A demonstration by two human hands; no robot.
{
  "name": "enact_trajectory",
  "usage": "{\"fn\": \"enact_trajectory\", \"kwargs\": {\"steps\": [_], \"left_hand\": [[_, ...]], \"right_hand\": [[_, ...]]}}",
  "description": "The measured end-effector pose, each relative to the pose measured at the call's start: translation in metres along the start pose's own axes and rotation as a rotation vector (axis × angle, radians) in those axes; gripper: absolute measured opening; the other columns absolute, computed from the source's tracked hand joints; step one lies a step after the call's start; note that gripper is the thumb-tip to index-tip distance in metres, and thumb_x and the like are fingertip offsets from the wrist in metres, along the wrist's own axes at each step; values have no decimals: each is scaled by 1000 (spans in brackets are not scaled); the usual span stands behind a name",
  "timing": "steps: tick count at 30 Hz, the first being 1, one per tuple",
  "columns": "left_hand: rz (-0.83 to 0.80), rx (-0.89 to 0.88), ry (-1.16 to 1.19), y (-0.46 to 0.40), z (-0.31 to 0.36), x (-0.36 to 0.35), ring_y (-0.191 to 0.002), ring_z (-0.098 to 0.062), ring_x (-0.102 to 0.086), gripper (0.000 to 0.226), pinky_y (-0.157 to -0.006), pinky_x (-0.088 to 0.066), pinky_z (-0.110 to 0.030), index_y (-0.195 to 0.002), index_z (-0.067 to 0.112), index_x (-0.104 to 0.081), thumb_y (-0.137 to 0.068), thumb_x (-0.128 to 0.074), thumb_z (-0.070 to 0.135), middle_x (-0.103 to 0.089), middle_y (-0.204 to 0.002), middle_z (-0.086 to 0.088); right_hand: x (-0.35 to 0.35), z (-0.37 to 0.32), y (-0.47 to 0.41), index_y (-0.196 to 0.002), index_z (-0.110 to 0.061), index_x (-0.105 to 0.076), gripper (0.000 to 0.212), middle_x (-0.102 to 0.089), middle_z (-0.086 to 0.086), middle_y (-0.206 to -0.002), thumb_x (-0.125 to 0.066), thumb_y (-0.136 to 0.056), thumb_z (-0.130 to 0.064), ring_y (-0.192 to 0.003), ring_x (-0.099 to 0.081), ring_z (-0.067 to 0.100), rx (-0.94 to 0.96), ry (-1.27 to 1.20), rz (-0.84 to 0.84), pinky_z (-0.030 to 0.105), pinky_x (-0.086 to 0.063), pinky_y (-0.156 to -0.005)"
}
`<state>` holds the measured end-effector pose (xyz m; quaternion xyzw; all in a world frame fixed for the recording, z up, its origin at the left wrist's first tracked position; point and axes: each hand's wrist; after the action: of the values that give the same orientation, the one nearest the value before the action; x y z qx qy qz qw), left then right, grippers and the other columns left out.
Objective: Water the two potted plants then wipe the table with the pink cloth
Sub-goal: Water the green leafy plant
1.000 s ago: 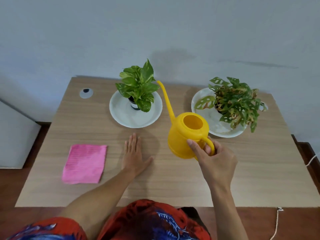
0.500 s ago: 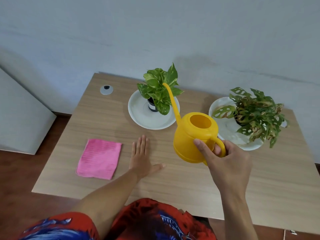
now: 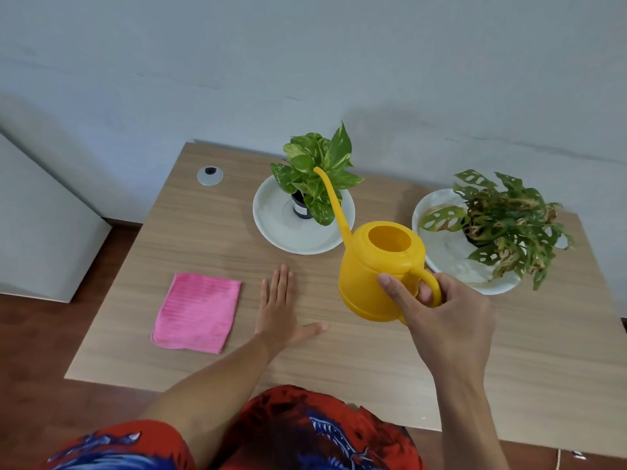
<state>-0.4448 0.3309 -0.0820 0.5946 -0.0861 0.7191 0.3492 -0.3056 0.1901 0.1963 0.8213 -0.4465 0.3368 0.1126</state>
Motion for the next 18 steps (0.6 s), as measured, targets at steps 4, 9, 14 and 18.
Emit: {"fn": "enact_trajectory", "kwargs": {"steps": [4, 9, 14, 18], "left_hand": [[-6, 7, -15, 1, 3, 2, -152, -26, 27, 151, -123, 18, -48, -157, 3, 18, -51, -5, 108, 27, -165, -13], [-7, 9, -20, 0, 3, 1, -153, -26, 27, 148, -123, 18, -48, -157, 2, 17, -59, -19, 107, 25, -166, -13], [-11, 16, -24, 2, 3, 2, -151, -25, 31, 148, -123, 19, -48, -156, 3, 20, -58, -14, 107, 29, -165, -12], [-16, 14, -20, 2, 4, 4, -151, -25, 32, 146, -123, 18, -48, -156, 3, 21, -62, -22, 105, 30, -165, -13]], "right_hand": [[2, 1, -1, -53, -21, -34, 61, -43, -2, -46, -82, -68, -56, -46, -39, 13, -9, 17, 8, 29, -34, -48], [7, 3, -3, -53, -20, -34, 62, -41, -4, -45, -83, -69, -54, -45, -39, 12, -10, 33, 31, 28, -33, -48], [15, 9, -7, -53, -19, -37, 60, -44, -5, -47, -81, -69, -57, -48, -43, 14, -4, 58, 55, 29, -38, -51], [19, 11, -9, -53, -18, -38, 60, -44, -4, -47, -80, -70, -59, -48, -42, 14, -4, 79, 56, 29, -36, -51]]}}
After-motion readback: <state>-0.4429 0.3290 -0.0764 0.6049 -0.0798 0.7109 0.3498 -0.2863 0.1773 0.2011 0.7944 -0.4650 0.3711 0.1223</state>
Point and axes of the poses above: each hand's wrist, its own y-axis away from the middle knuckle, its own x-axis out of the back of the hand, z = x × y
